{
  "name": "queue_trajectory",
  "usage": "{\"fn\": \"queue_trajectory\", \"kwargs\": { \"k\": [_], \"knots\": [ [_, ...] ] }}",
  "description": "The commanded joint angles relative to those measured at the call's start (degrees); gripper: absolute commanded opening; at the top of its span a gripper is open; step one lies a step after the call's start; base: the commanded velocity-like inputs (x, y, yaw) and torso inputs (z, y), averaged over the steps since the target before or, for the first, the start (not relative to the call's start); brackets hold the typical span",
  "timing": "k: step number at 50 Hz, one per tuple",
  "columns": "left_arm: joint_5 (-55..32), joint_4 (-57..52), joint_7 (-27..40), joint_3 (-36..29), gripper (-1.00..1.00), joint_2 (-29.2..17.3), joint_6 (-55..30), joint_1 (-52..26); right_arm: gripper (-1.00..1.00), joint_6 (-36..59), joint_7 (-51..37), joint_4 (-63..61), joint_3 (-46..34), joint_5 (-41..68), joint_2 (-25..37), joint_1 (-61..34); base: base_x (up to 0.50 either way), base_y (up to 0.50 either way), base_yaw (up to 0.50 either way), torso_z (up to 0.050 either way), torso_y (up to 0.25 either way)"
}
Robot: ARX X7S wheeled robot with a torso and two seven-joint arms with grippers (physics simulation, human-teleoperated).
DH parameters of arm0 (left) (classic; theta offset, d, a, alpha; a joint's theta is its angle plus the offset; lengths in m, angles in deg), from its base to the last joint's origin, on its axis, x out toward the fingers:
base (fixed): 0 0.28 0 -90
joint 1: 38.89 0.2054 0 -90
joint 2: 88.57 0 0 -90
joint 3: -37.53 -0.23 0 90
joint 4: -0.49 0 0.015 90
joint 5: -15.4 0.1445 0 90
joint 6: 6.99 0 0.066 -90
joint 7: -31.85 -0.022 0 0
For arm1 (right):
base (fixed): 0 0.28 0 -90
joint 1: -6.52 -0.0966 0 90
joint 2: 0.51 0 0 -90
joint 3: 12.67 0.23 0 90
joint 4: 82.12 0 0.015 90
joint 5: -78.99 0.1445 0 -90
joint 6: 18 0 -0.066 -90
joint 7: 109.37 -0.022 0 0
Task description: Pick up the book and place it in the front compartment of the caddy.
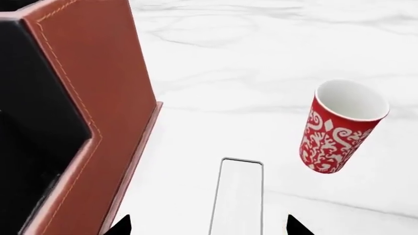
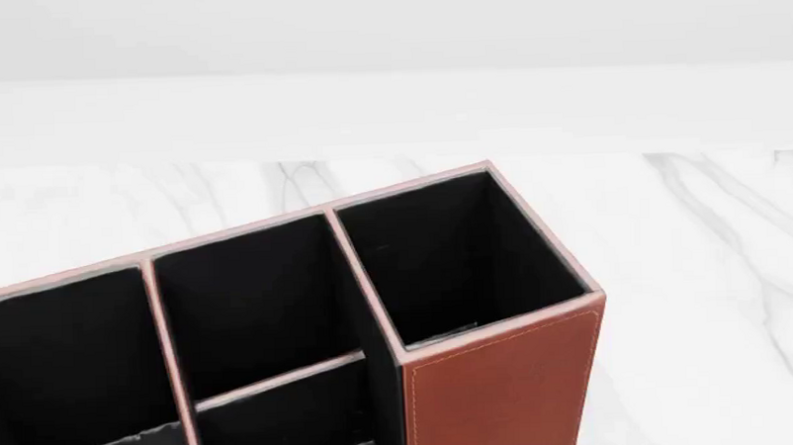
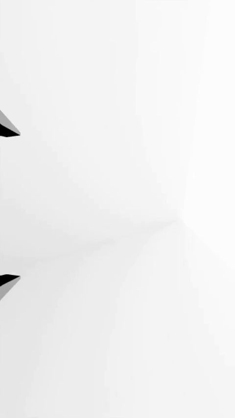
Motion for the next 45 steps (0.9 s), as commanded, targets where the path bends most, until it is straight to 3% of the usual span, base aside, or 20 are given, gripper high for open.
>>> {"fn": "queue_trajectory", "kwargs": {
  "k": [1, 33, 34, 45],
  "knots": [
    [2.44, 0.43, -0.67, -2.73, 1.00, -0.15, 0.55, -0.29, 1.00, -0.23, -0.54, -0.07, -0.06, 0.38, 0.49, 0.22, 0.00, 0.00, 0.00, 0.000, 0.000],
    [7.33, 6.17, -2.05, -7.82, 1.00, -0.45, 4.22, 1.98, 1.00, -1.45, -1.66, 0.11, -0.24, 0.96, 1.29, 1.26, 0.00, 0.00, 0.00, 0.000, 0.000],
    [7.29, 6.24, -2.01, -7.73, -1.00, -0.42, 4.32, 2.02, 1.00, -1.51, -1.67, 0.16, -0.30, 0.93, 1.30, 1.29, 0.00, 0.00, 0.00, 0.000, 0.000],
    [5.28, 1.01, -0.01, -3.66, -1.00, -1.84, 5.43, 1.35, 1.00, -2.30, -1.84, 0.18, 0.86, 1.96, 1.44, 2.09, 0.00, 0.00, 0.00, 0.000, 0.000]
  ]
}}
